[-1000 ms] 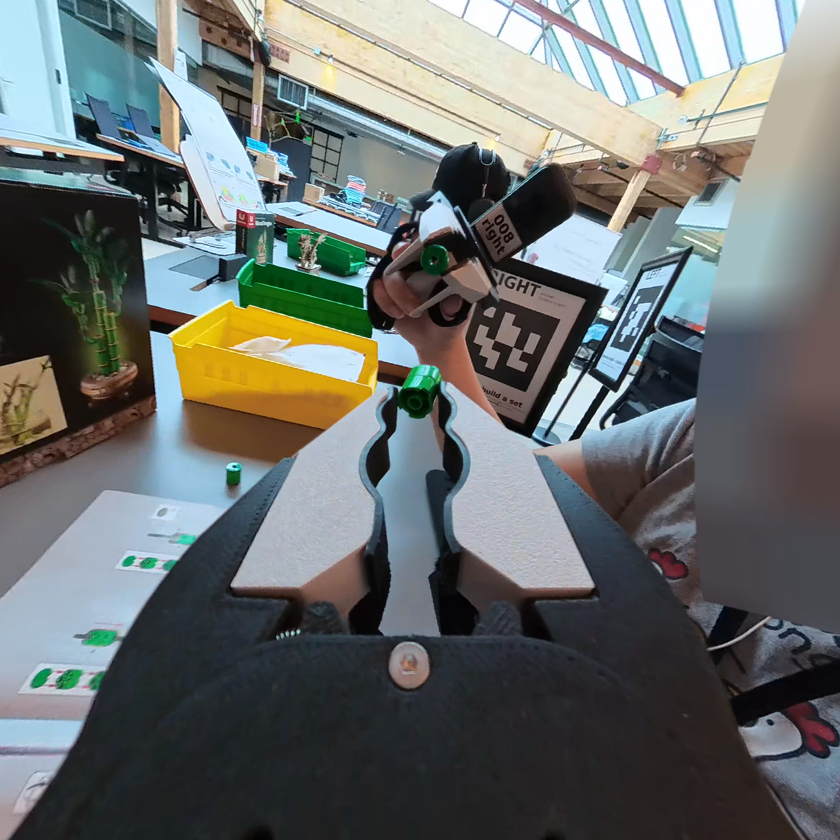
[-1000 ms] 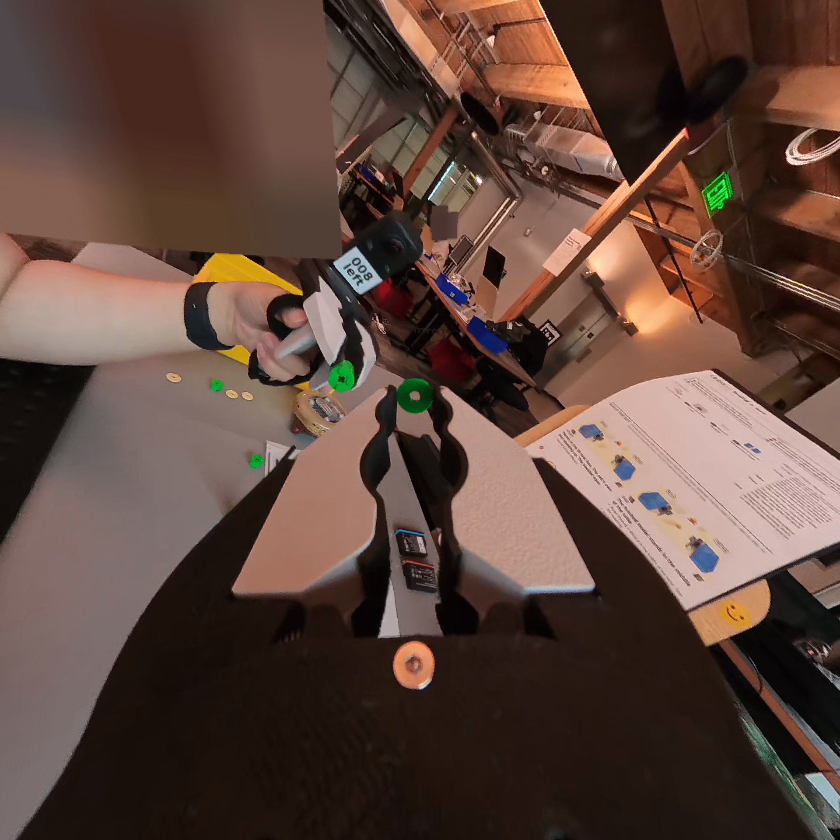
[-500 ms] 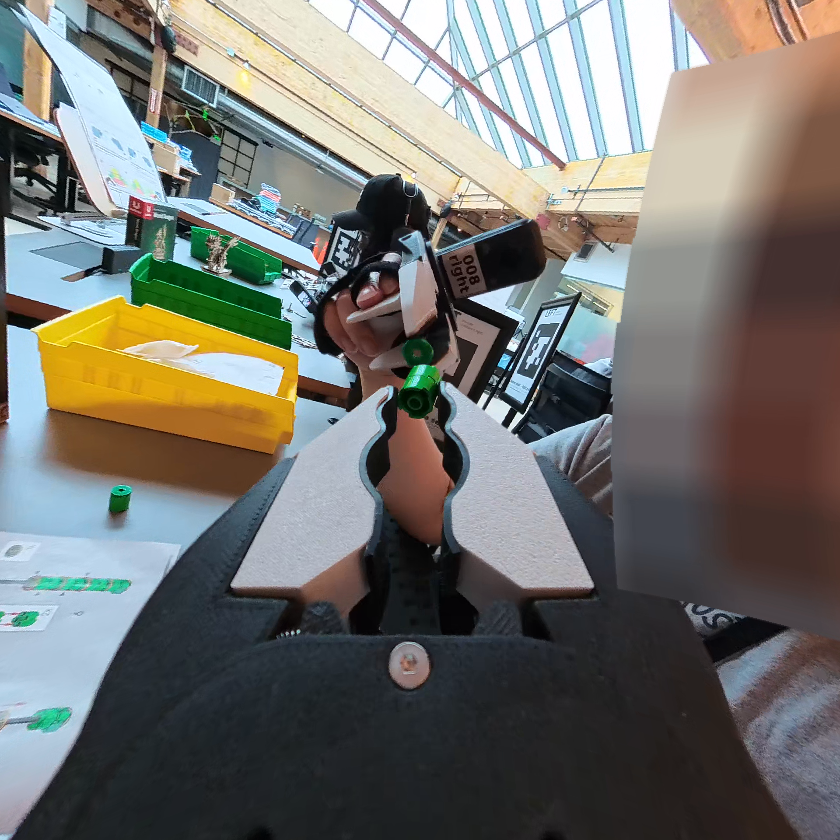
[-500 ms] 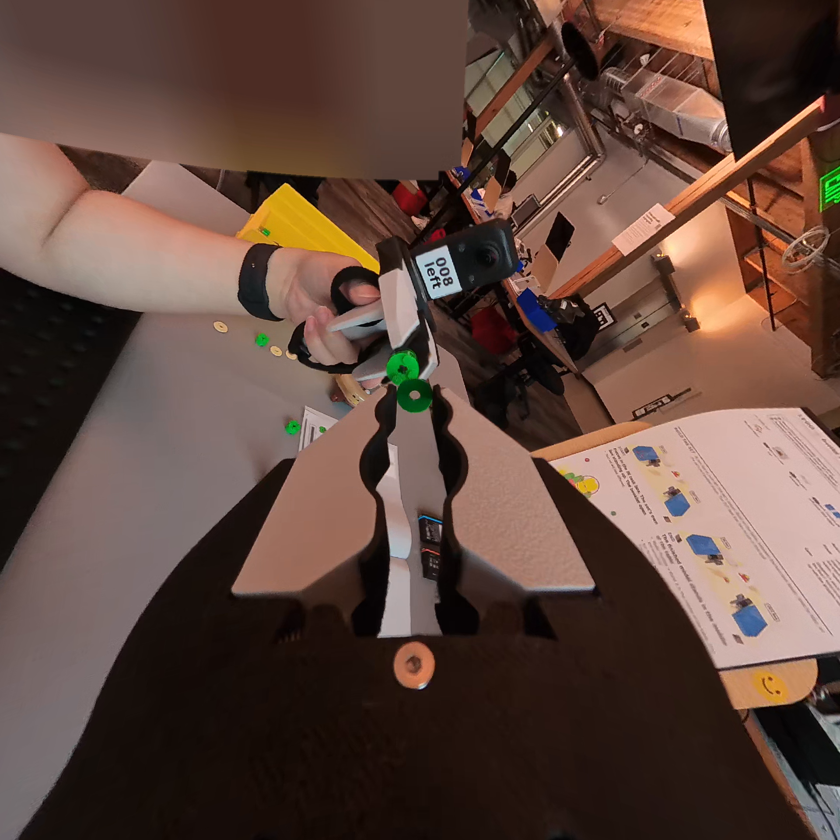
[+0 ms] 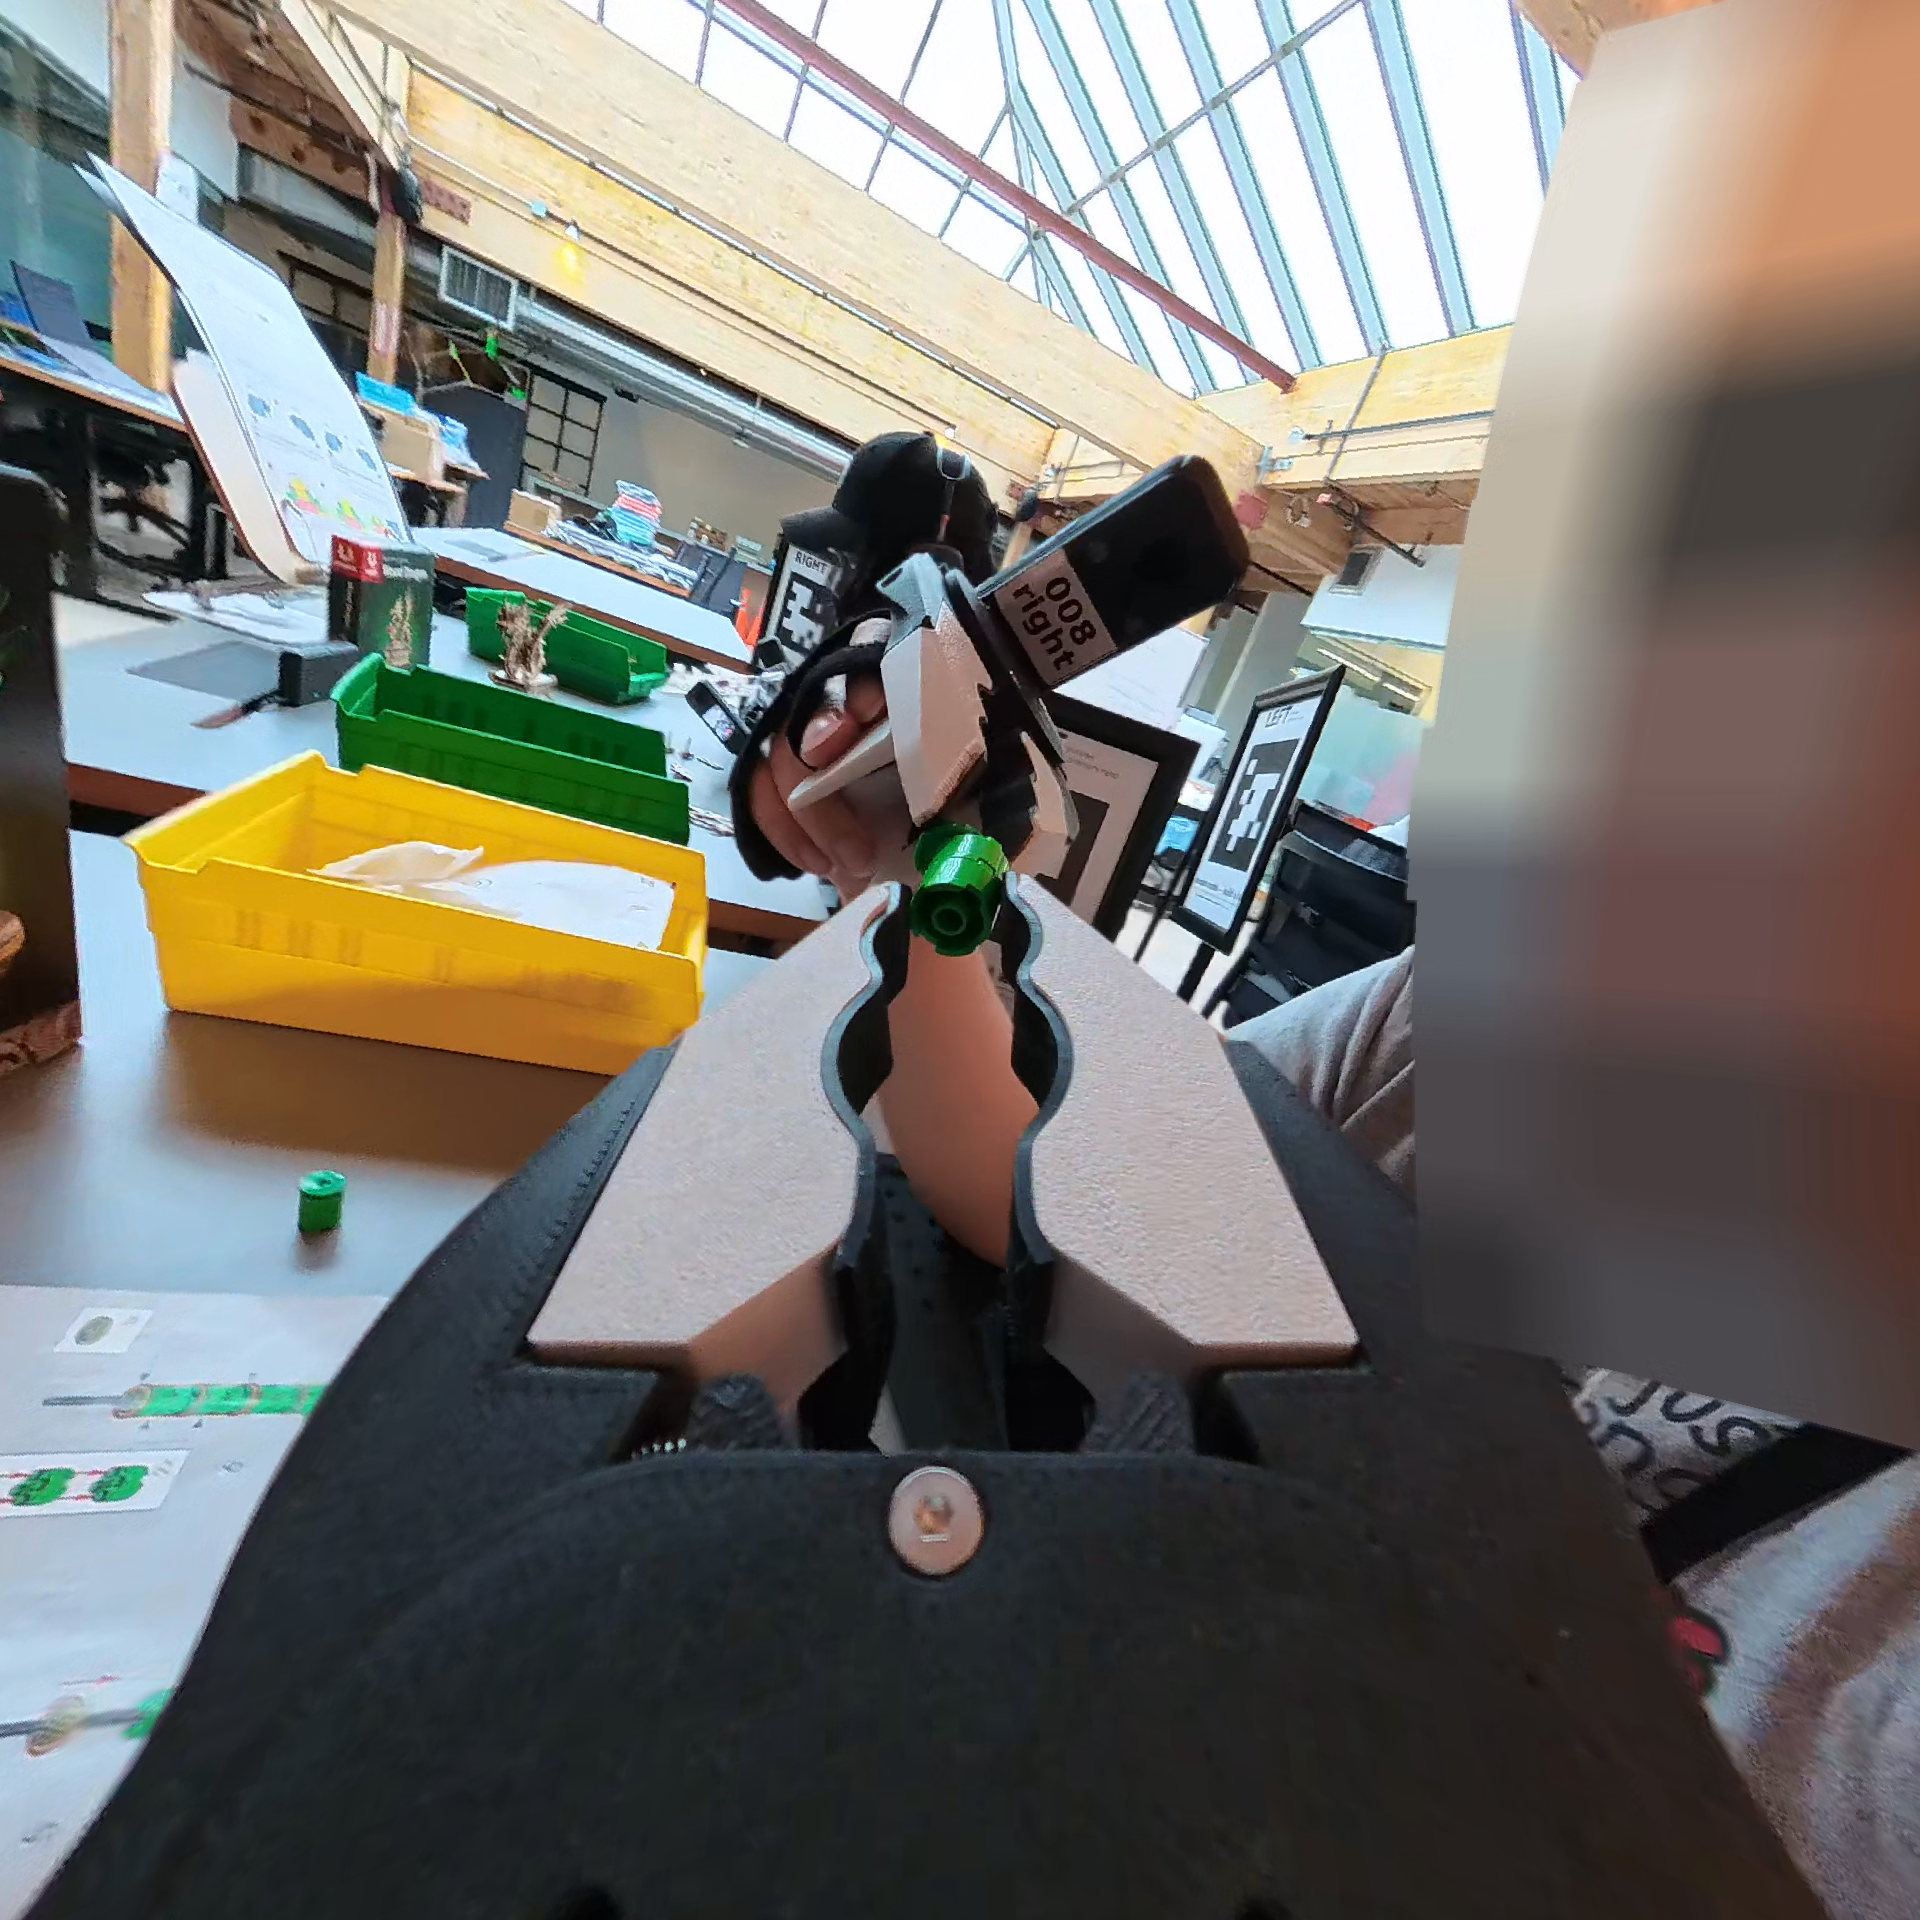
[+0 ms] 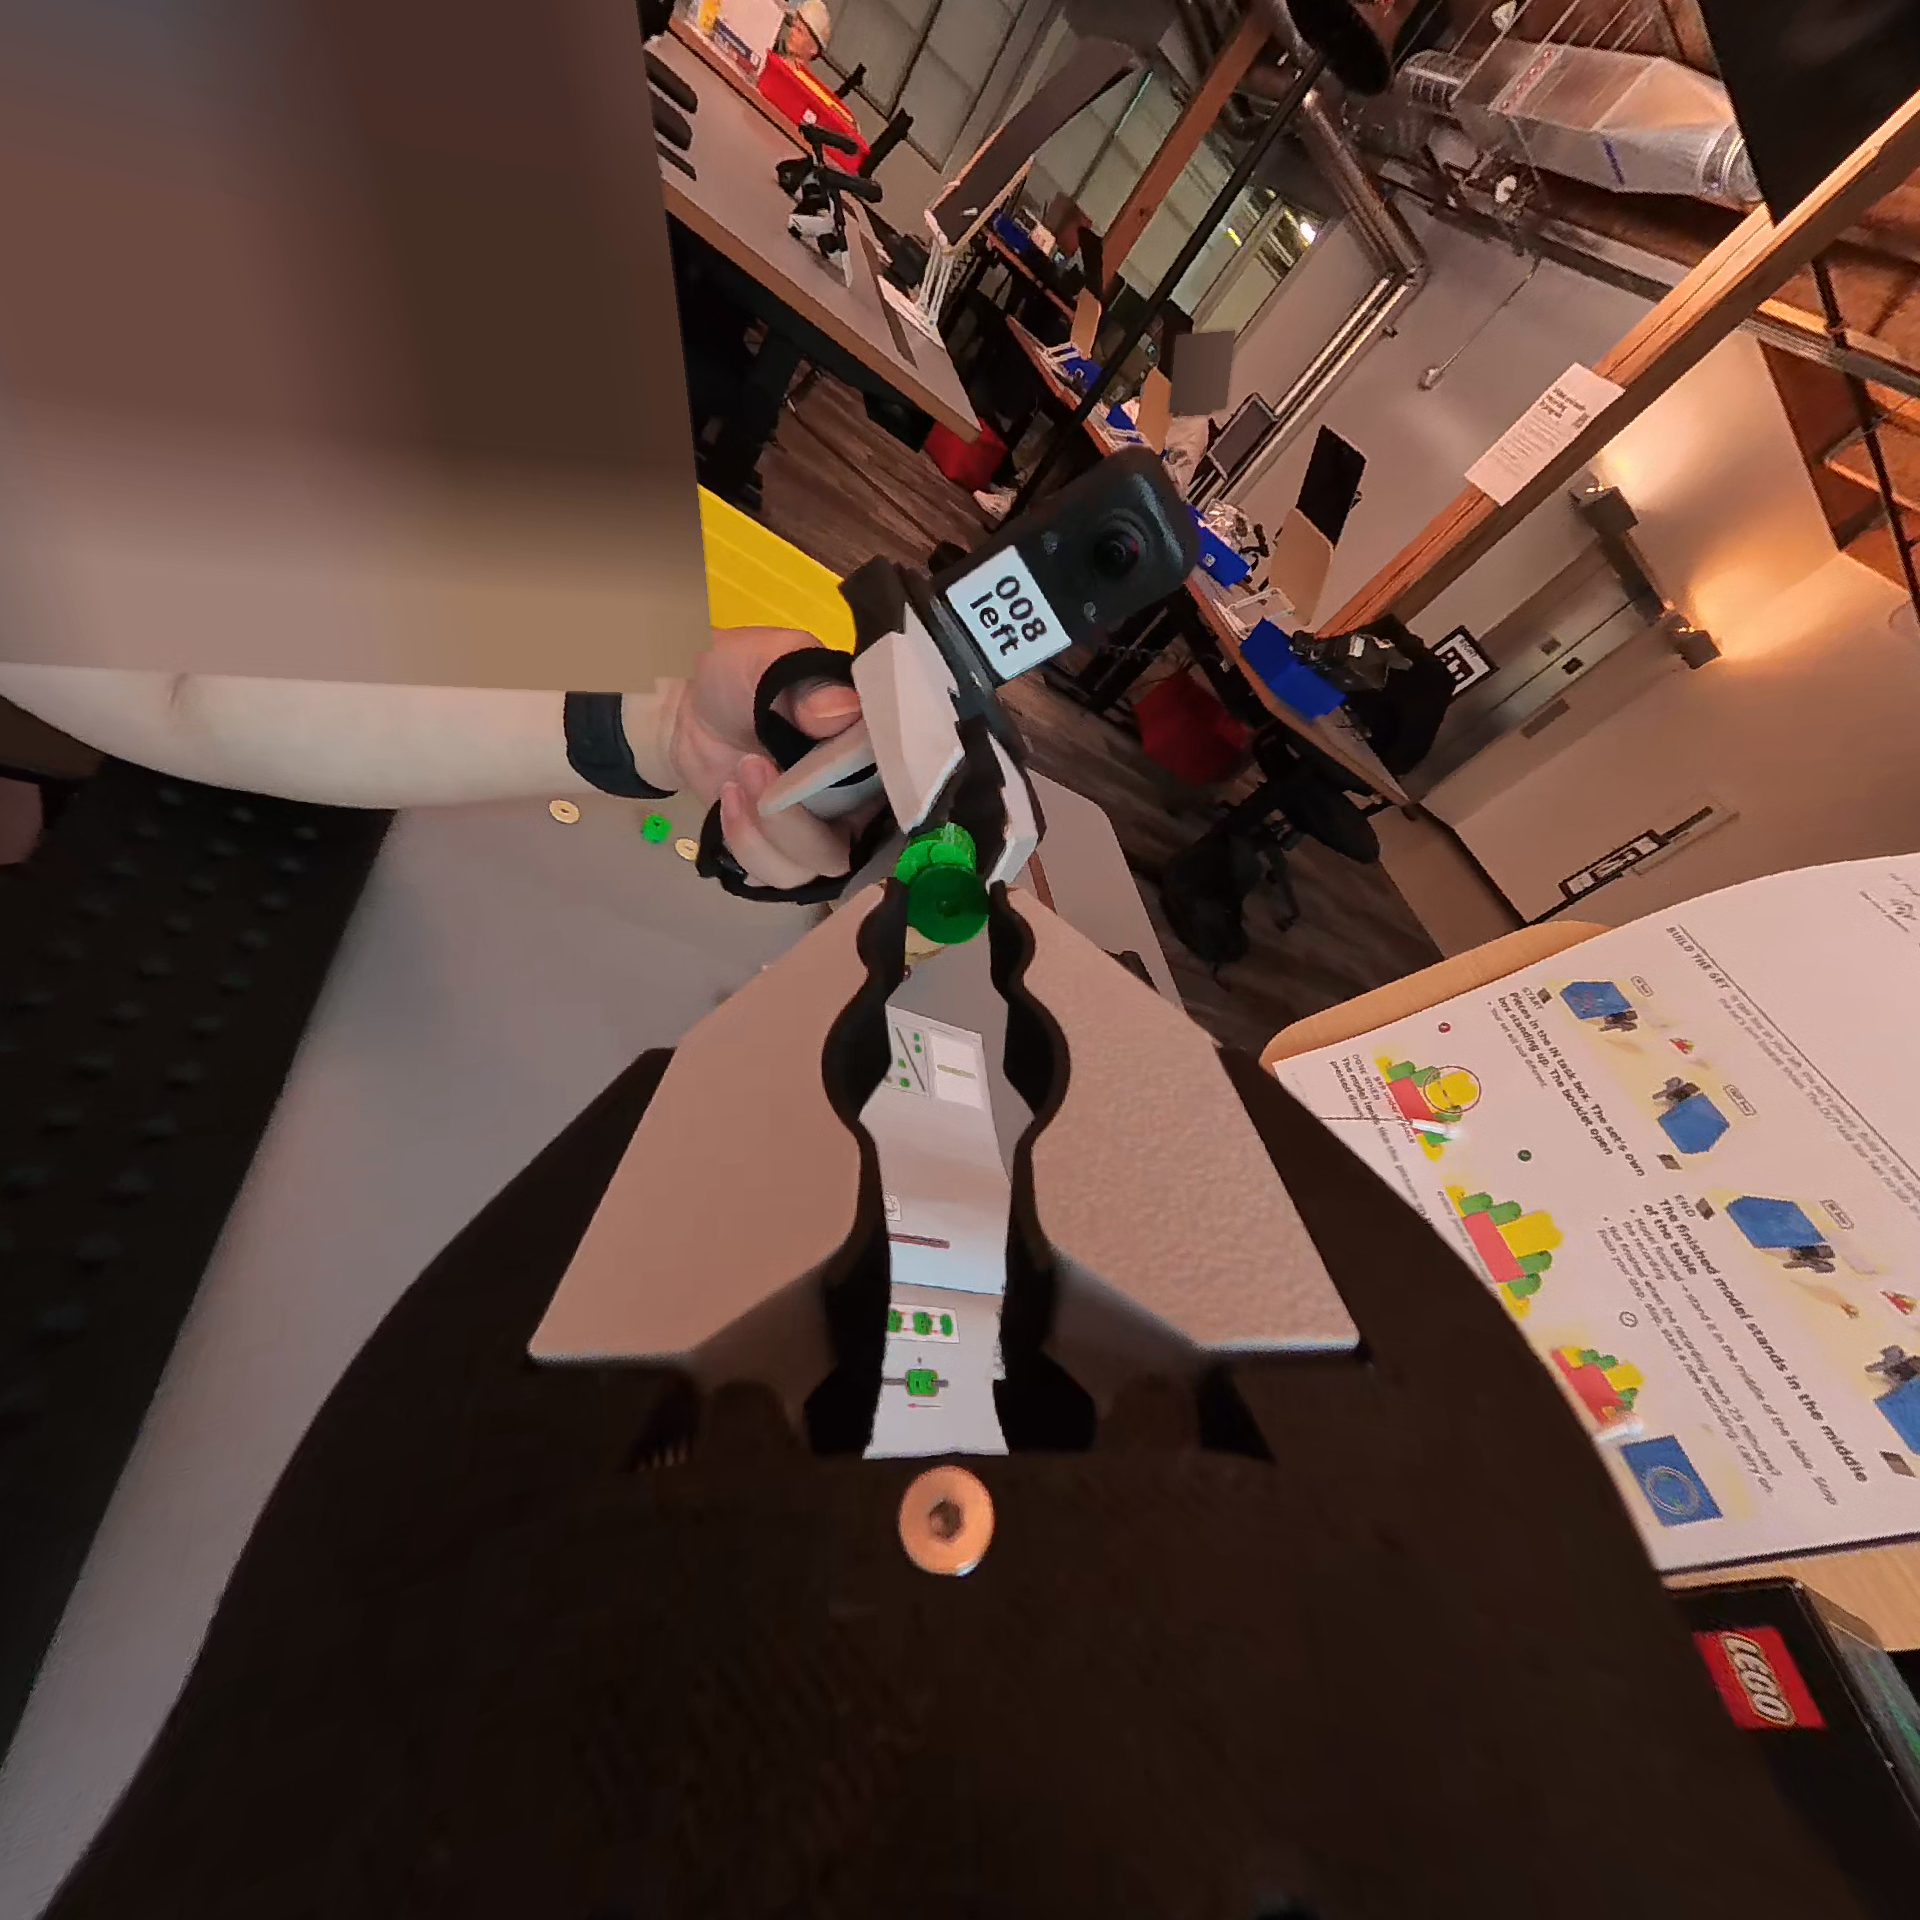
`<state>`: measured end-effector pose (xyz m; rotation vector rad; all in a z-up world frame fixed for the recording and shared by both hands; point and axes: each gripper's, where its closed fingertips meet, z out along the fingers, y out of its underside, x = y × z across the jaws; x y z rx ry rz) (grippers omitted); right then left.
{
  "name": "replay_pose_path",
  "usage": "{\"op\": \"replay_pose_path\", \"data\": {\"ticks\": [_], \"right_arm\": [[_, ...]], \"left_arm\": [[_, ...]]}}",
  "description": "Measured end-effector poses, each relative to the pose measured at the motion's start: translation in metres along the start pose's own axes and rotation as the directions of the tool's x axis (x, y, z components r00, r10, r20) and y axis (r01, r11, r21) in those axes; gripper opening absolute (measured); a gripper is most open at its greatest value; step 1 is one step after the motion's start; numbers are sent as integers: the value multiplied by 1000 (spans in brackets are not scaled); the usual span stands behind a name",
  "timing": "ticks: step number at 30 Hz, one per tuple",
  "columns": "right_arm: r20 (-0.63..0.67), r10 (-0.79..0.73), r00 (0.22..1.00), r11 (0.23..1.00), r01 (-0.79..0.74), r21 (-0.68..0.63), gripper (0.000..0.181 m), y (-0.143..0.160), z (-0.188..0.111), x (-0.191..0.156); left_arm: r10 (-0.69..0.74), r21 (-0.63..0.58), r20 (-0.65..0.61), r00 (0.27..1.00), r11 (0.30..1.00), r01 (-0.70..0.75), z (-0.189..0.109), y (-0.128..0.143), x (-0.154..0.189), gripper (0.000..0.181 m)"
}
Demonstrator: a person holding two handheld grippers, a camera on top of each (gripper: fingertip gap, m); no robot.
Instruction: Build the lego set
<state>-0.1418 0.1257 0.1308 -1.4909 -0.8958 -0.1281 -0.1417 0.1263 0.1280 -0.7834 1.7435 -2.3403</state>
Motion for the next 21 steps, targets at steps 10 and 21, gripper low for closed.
{"op": "replay_pose_path", "data": {"ticks": [10,21], "right_arm": [[14,99,995,995,-99,34,14,-4,-1,4],[74,267,961,959,-273,80,14,-1,1,11]], "left_arm": [[112,21,60,992,993,-113,1,-6,0,14],[219,2,157,963,975,-223,-1,-10,-5,14]]}}
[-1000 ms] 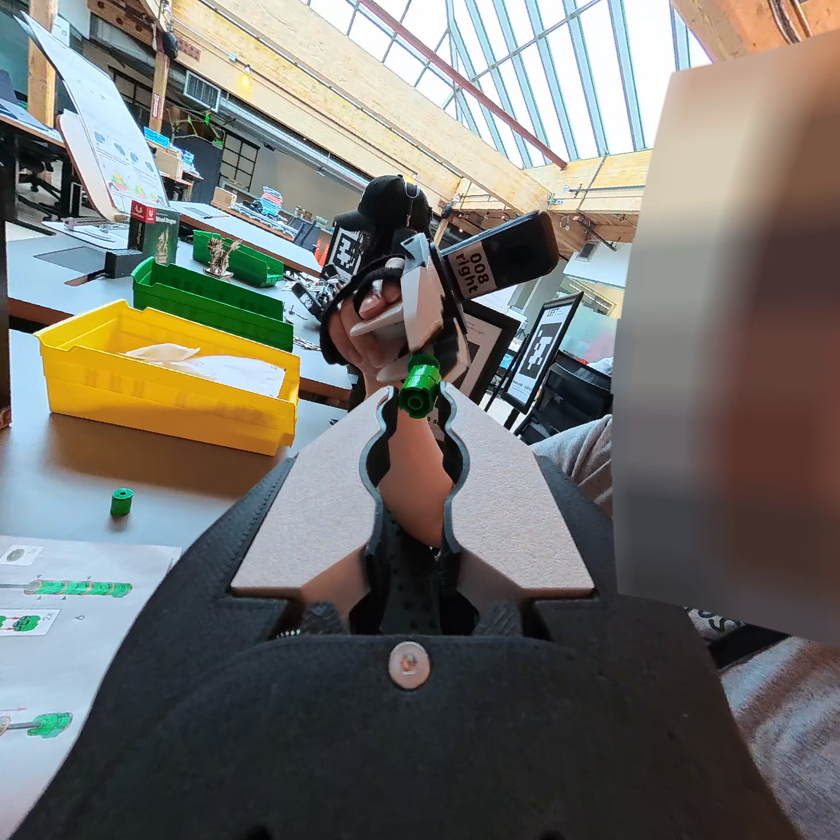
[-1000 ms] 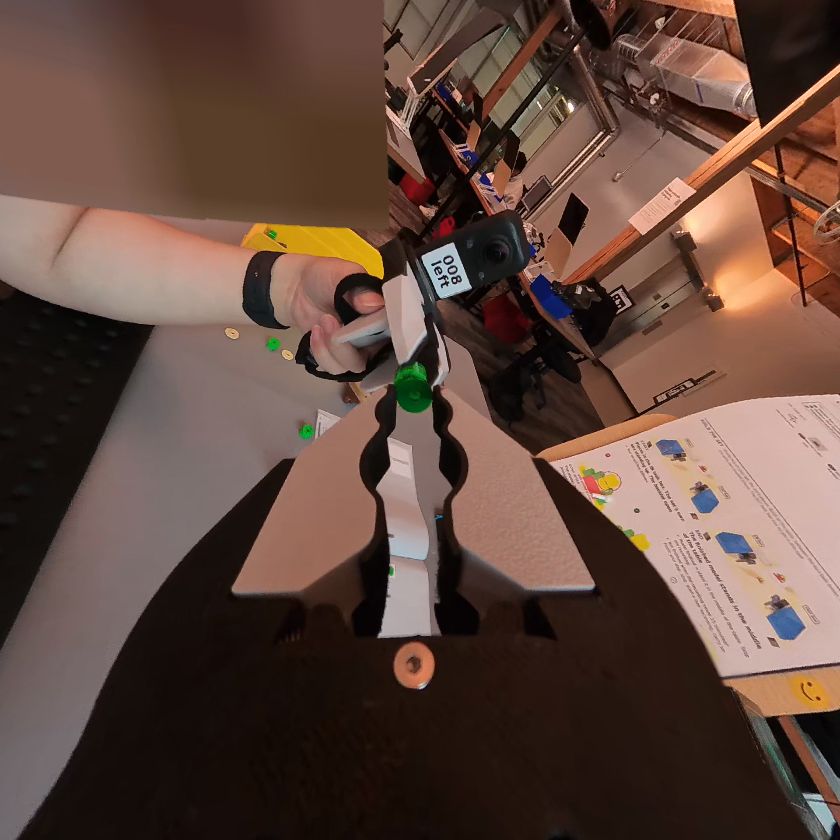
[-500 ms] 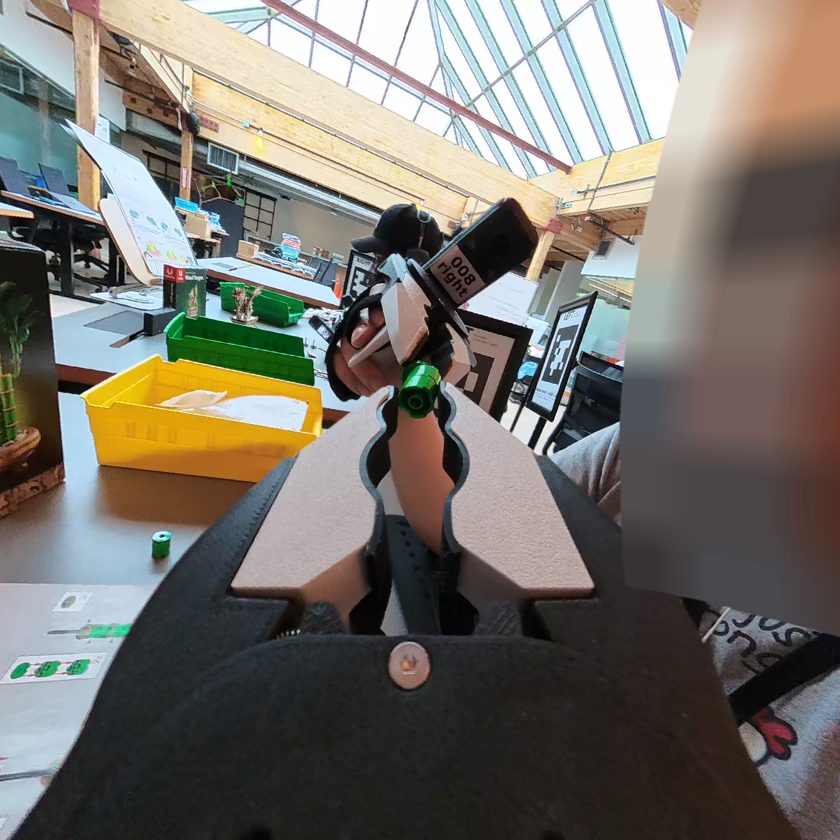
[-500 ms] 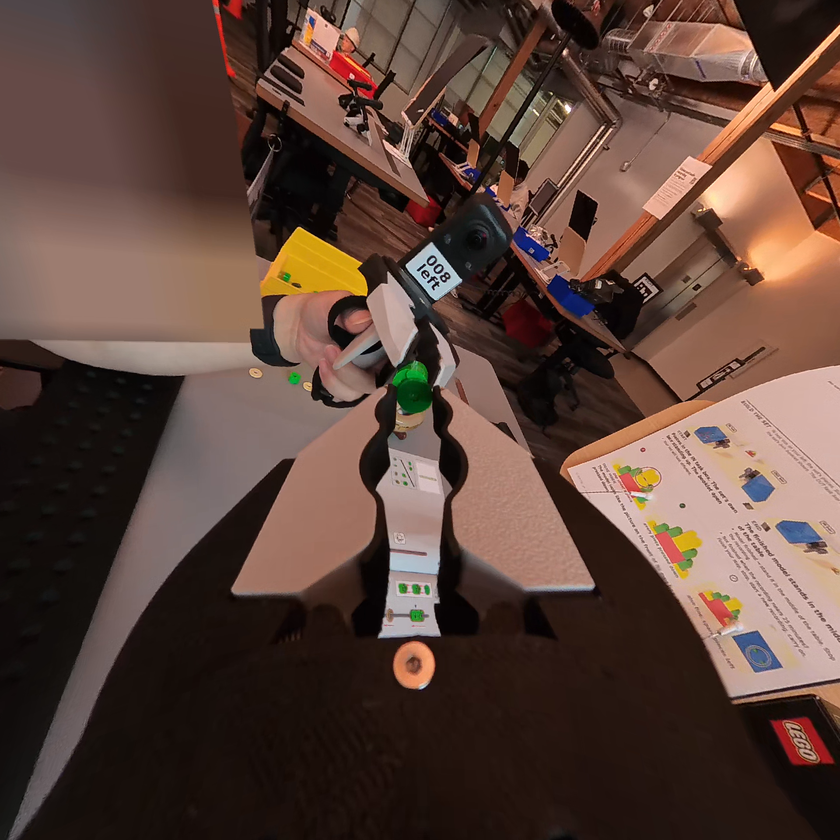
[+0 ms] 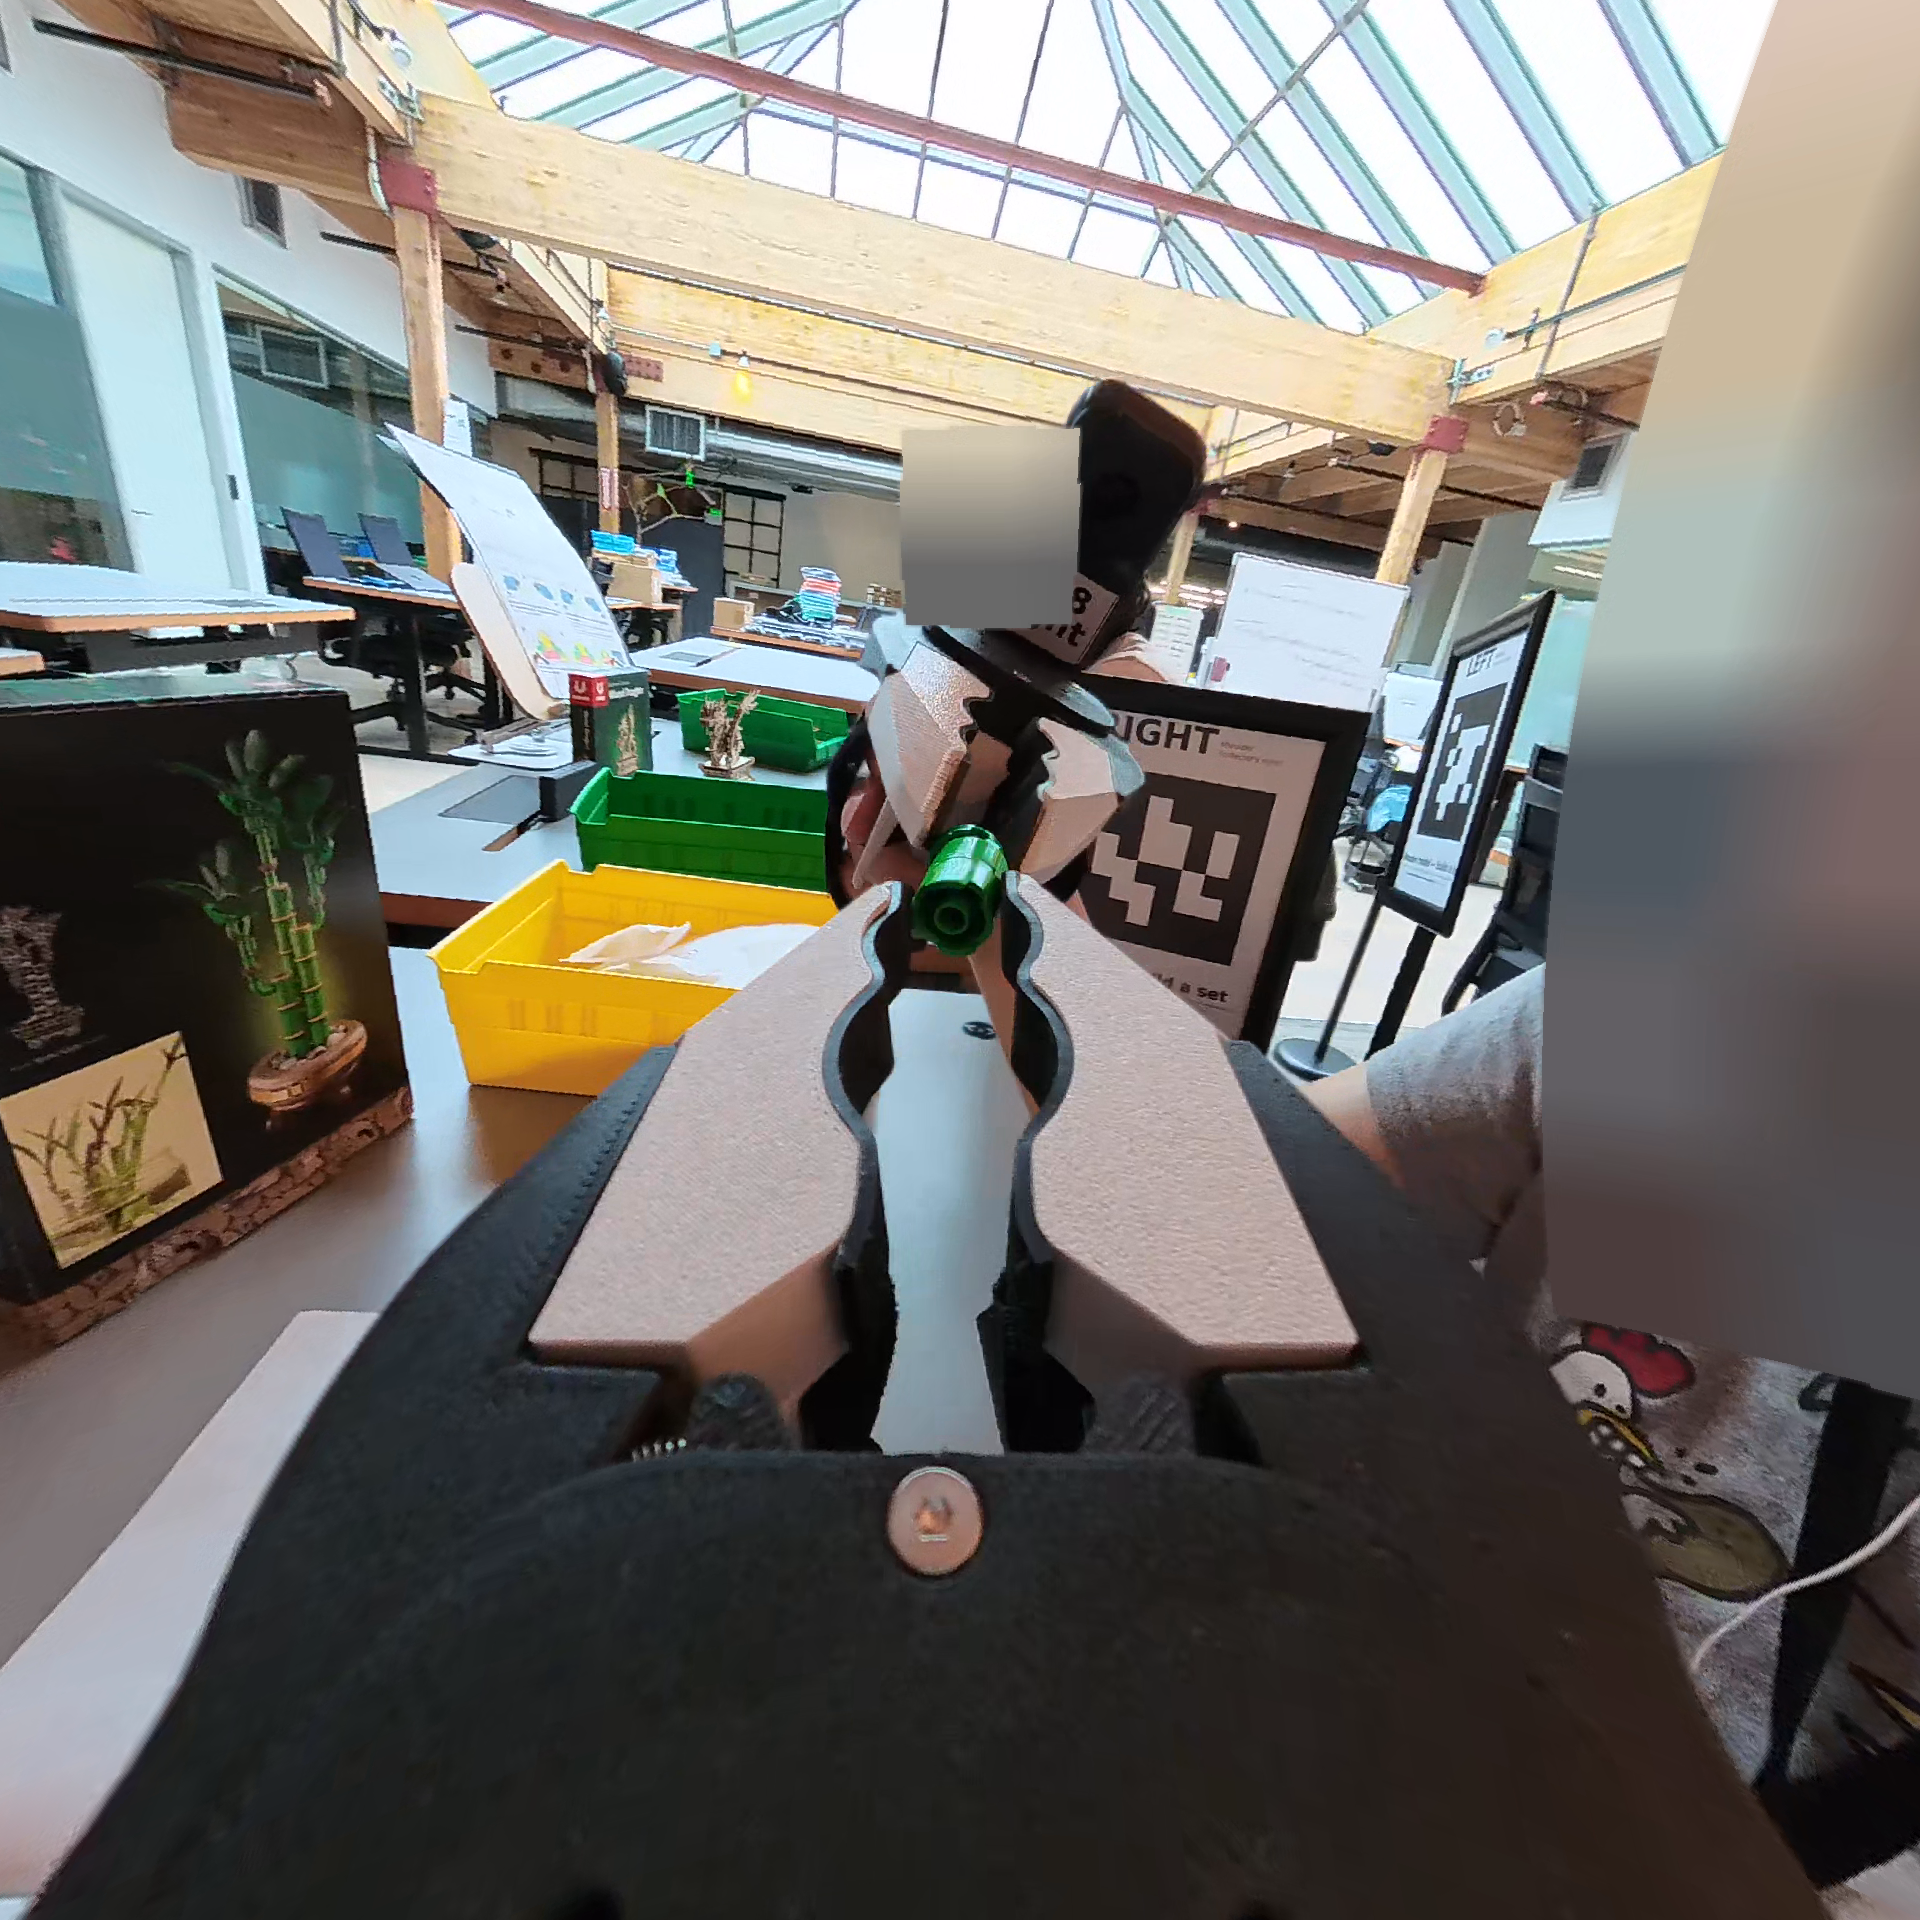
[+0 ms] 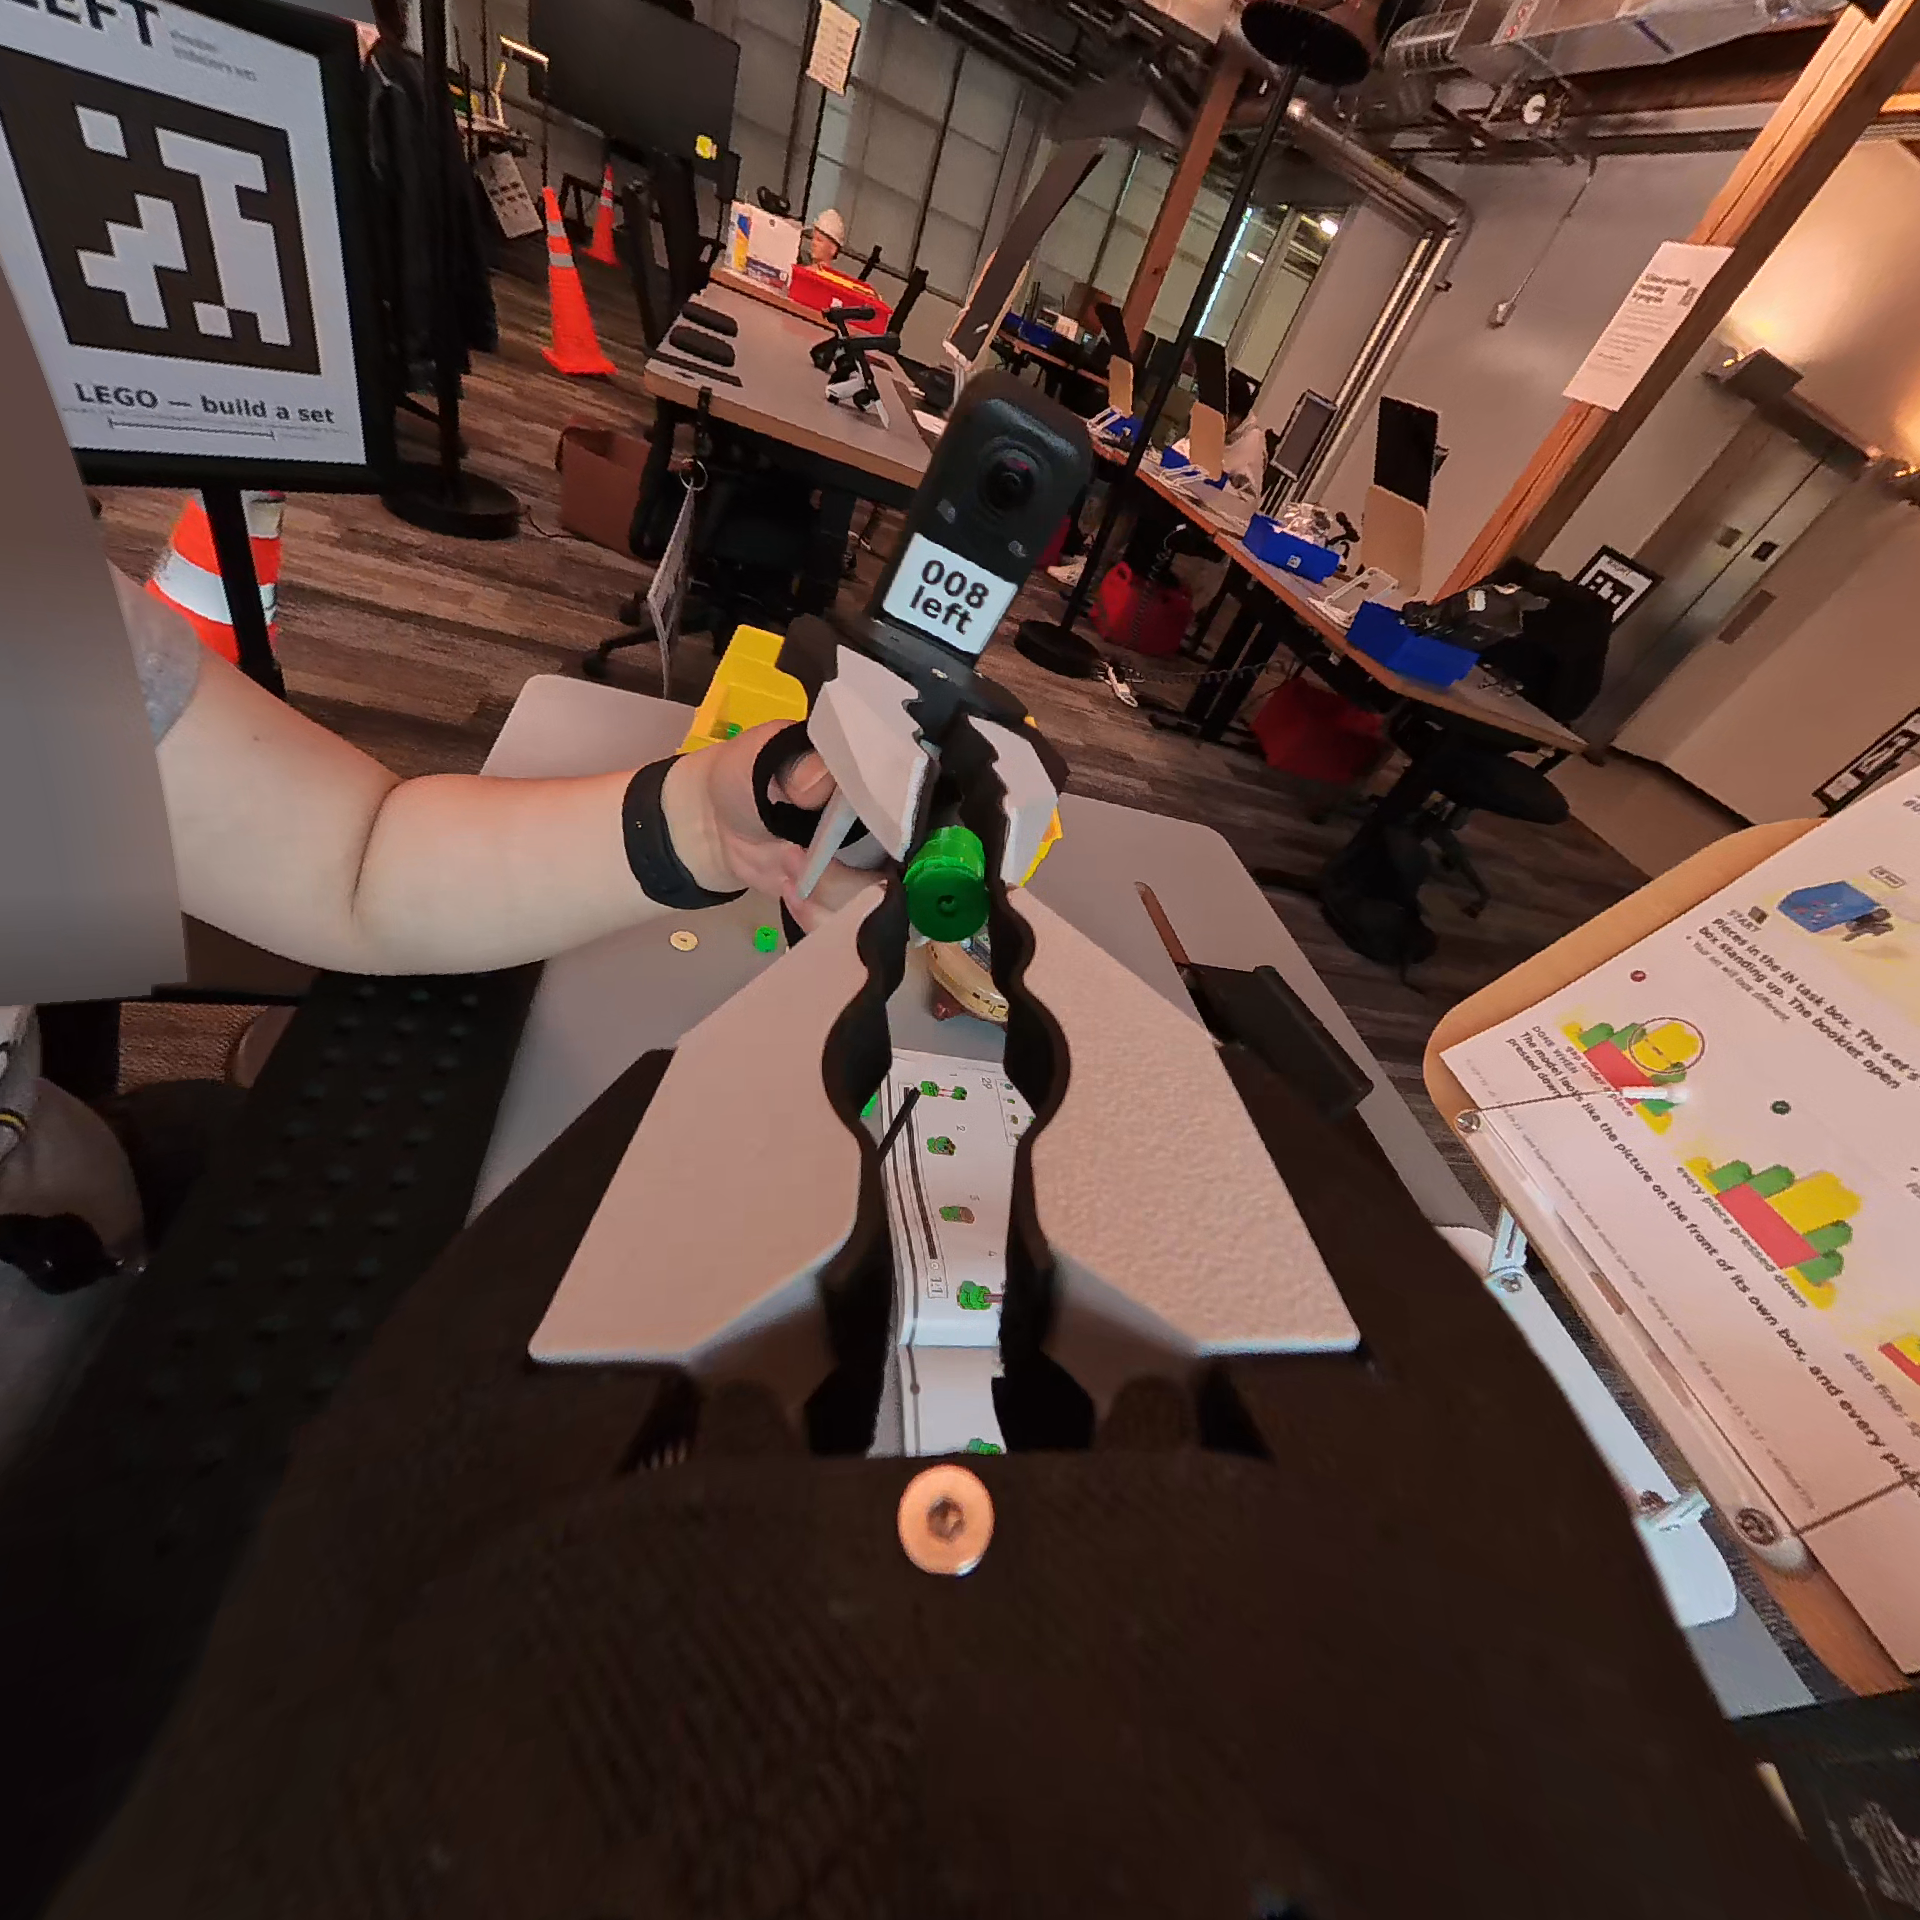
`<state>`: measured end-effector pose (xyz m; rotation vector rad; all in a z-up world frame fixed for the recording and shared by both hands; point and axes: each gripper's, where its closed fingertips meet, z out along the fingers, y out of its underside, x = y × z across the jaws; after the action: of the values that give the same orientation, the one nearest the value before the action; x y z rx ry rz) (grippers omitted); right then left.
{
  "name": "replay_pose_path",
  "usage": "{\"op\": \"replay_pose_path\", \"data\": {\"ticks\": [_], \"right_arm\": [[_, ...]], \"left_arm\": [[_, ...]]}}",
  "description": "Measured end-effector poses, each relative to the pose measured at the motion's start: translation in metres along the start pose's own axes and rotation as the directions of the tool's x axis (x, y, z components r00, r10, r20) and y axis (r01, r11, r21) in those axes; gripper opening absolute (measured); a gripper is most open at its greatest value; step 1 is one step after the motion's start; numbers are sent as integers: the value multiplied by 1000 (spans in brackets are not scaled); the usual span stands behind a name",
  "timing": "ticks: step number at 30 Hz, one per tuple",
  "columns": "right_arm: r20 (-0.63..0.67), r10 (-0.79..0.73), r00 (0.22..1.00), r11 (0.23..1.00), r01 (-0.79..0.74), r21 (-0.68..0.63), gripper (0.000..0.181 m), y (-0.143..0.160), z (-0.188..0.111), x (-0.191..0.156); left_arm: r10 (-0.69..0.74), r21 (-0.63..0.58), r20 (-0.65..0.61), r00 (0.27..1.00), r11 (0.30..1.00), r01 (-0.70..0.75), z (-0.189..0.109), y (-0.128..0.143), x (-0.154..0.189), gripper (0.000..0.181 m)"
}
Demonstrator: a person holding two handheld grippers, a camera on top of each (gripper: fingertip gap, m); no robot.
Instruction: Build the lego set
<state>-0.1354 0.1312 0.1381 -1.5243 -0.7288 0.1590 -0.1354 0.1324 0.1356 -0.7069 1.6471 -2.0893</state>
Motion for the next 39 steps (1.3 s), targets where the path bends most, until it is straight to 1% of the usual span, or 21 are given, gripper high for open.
{"op": "replay_pose_path", "data": {"ticks": [2,7,11,15,18,23,25,27,30,32,35,39], "right_arm": [[-12,-2,1000,1000,2,-1,14,0,1,1],[-47,-8,999,1000,7,-20,14,1,2,4],[-67,-48,997,999,48,-3,14,-4,2,4],[-62,-43,997,999,43,13,14,-7,3,4],[-67,-63,996,998,64,14,14,-8,2,2],[-83,-144,986,989,146,17,14,-16,0,-4],[-83,-219,972,975,222,25,14,-19,-2,-9],[-93,-295,951,955,297,9,15,-19,-3,-12],[-92,-414,906,908,418,22,14,-21,-5,-20],[-96,-461,882,885,465,26,14,-23,-7,-23],[-75,-481,873,874,484,32,14,-23,-10,-29],[-84,-528,845,846,532,41,14,-26,-14,-33]], "left_arm": [[21,2,22,1000,1000,-21,-1,-2,-1,13],[136,-8,101,986,991,-136,0,-6,-1,14],[132,2,113,985,991,-134,-1,-9,-1,14],[131,18,117,984,991,-134,-1,-11,-1,13],[159,17,112,981,987,-161,0,-11,2,14],[241,41,92,966,969,-245,1,-13,12,14],[292,46,81,953,954,-297,2,-13,18,14],[352,26,90,932,934,-355,3,-12,20,14],[417,12,71,906,908,-419,5,-10,29,14],[426,11,62,903,904,-427,6,-10,33,14],[414,7,32,910,910,-415,8,-7,38,14],[390,26,13,921,920,-391,12,-8,43,14]]}}
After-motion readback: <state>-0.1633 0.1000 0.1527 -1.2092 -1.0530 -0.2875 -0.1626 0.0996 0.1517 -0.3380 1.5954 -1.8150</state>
